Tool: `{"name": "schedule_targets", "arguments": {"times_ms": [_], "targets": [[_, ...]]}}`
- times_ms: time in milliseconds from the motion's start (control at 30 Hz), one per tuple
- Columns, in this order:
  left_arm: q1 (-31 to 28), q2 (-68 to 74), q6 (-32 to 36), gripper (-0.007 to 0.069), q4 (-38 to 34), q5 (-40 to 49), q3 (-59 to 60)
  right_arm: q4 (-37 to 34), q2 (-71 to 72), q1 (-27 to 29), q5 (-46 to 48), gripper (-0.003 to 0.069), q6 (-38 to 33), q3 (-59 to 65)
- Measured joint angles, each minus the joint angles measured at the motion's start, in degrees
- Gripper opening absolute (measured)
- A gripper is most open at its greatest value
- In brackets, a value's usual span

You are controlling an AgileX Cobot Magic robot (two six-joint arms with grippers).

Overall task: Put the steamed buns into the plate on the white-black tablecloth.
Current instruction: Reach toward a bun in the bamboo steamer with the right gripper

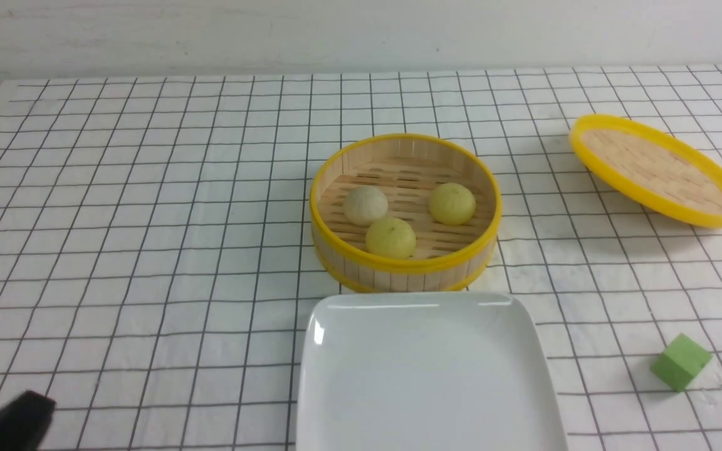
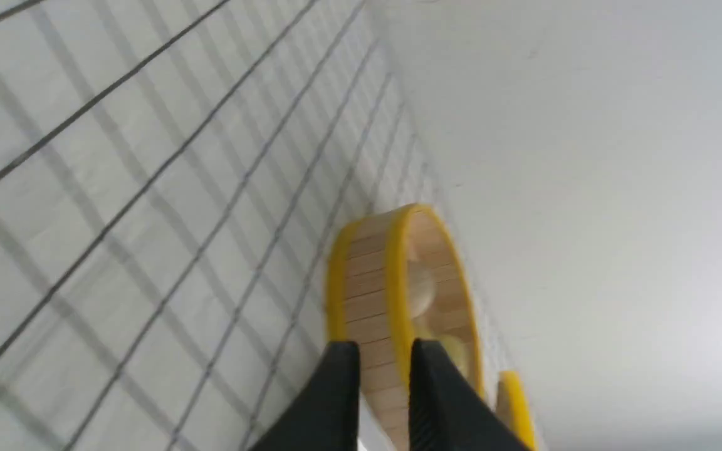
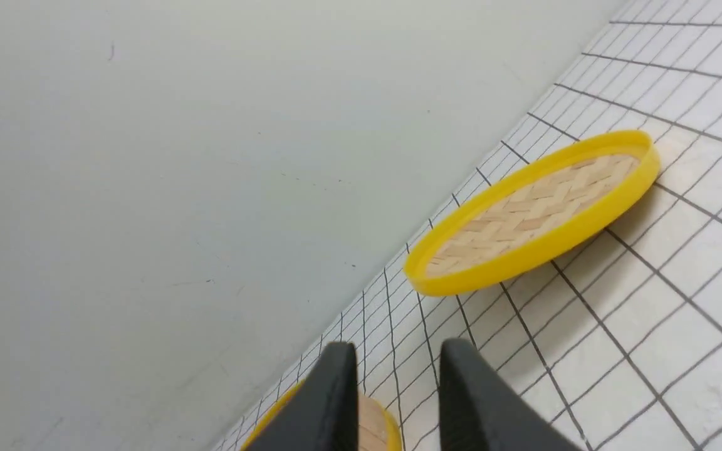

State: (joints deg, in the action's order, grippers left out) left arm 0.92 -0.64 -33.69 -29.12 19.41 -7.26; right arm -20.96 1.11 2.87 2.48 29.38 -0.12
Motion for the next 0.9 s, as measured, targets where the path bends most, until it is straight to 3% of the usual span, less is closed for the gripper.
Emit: {"name": "schedule_targets", "arguments": {"times_ms": [133, 233, 333, 467, 533, 600, 633, 667, 700, 800, 867, 900], "targets": [[0.0, 5.07, 10.36, 0.0008, 2.98, 2.52, -14.4, 5.77, -4.13, 0.0, 9.19, 0.0073, -5.65, -9.15], [0.0, 12.55, 15.69, 0.0002, 4.98, 11.61, -21.73, 10.23, -11.39, 0.0, 22.66, 0.0003, -9.59, -16.99], [0.0, 23.37, 20.04, 0.0002, 7.05, 26.91, -26.88, 14.65, -21.58, 0.0, 38.35, -0.0006, -11.33, -23.88], [0.0, 34.51, 23.95, 0.0002, 8.58, 37.48, -27.71, 16.57, -33.2, 0.0, 46.38, -0.0006, -13.13, -27.61], [0.0, 41.27, 29.14, 0.0002, 8.35, 38.5, -27.71, 12.9, -40.82, 0.0, 47.0, -0.0006, -17.96, -29.51], [0.0, 44.39, 33.69, 0.0002, 7.25, 37.3, -27.71, 5.32, -46.96, 0.0, 45.88, -0.0003, -24.24, -30.93], [0.0, 45.82, 36.06, 0.0002, 5.62, 36.25, -27.71, -1.1, -50.4, -0.09, 45.28, 0.0001, -31.17, -32.22], [0.0, 45.98, 36.38, 0.0002, 5.37, 36.13, -27.71, -2.17, -50.95, -0.06, 45.28, 0.0001, -31.17, -32.22], [0.0, 47.02, 38.27, 0.0002, 3.61, 35.49, -27.82, -10.25, -55.29, -0.87, 45.35, 0.0013, -40.58, -34.11], [0.0, 48.32, 39.58, 0.0002, 1.59, 34.15, -27.82, -22.29, -63.75, -5.3, 47.11, 0.0071, -56.52, -39.94], [0.0, 48.58, 39.63, 0.0002, 1.38, 33.78, -27.82, -24.45, -67.41, -7.78, 47.58, 0.0104, -59.78, -42.78], [0.0, 48.77, 39.76, 0.0002, 1.19, 33.5, -27.82, -26.46, -73.09, -11.75, 47.29, 0.0158, -62.19, -47.6]]}}
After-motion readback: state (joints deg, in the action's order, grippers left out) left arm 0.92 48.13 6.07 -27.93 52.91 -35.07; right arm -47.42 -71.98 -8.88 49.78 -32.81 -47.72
